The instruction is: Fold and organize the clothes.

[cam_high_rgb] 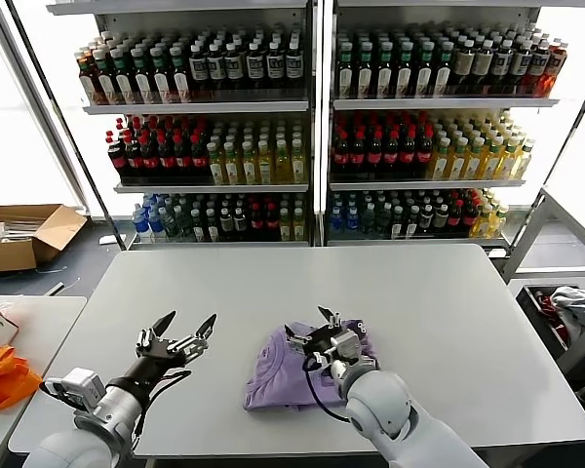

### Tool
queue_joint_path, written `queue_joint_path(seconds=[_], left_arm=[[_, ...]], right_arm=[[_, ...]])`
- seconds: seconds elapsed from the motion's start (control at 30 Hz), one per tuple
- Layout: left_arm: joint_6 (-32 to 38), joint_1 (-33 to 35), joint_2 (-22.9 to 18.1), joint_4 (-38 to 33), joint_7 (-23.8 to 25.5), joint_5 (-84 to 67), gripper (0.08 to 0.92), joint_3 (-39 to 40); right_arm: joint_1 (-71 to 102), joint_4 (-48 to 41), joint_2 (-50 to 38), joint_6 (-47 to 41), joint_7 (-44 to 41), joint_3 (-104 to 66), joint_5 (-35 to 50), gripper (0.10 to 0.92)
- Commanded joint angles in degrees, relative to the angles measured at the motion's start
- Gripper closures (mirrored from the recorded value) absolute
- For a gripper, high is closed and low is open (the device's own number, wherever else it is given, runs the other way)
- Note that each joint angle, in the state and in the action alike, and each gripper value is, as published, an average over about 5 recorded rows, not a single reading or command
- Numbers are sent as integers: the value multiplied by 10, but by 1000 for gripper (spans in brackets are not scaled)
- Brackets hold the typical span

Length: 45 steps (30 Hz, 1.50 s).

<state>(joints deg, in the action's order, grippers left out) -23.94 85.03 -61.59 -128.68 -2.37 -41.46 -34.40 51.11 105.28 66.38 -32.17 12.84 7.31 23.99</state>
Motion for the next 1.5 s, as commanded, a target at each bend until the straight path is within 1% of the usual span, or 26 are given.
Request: queue_joint_path(seconds=[0.03,0.17,0.3,0.37,0.47,0.57,0.63,0.7,0.8,0.93,1.07,1.2,1.33,1.5], left_arm=[[3,9,-20,0,3,9,177,-2],[3,4,-26,3,3,9,177,2],[3,5,-24,2,3,7,177,3],[4,4,-22,2,3,7,177,2],[5,3,-19,1,2,6,177,-1],[5,4,-19,0,2,5,177,-4],[6,7,-21,-3,1,5,177,-5],[6,10,-23,-6,1,5,177,-8],[10,16,-29,-8,5,5,177,-23],[18,23,-44,-9,16,9,177,-58],[22,35,-61,-12,26,10,177,-94],[28,45,-75,-17,34,10,177,-117],[34,51,-96,-23,43,26,177,-122],[51,63,-121,-31,59,72,177,-125]], right_arm=[[-21,-75,12,-10,38,83,-53,202],[-15,-60,1,-10,34,81,-63,203],[-8,-22,-7,1,26,66,-82,203],[-2,6,-13,40,19,53,-71,203],[10,49,-20,132,4,19,-49,203],[25,77,-28,218,-17,-31,-47,203],[47,96,-40,258,-39,-80,-31,203],[77,115,-55,275,-64,-134,0,203],[134,129,-77,295,-107,-218,31,203],[220,127,-81,327,-153,-342,35,203],[317,129,-72,339,-182,-445,37,203],[382,135,-59,339,-199,-499,69,203],[401,136,-36,330,-211,-535,119,203],[399,124,-21,328,-212,-545,128,203]])
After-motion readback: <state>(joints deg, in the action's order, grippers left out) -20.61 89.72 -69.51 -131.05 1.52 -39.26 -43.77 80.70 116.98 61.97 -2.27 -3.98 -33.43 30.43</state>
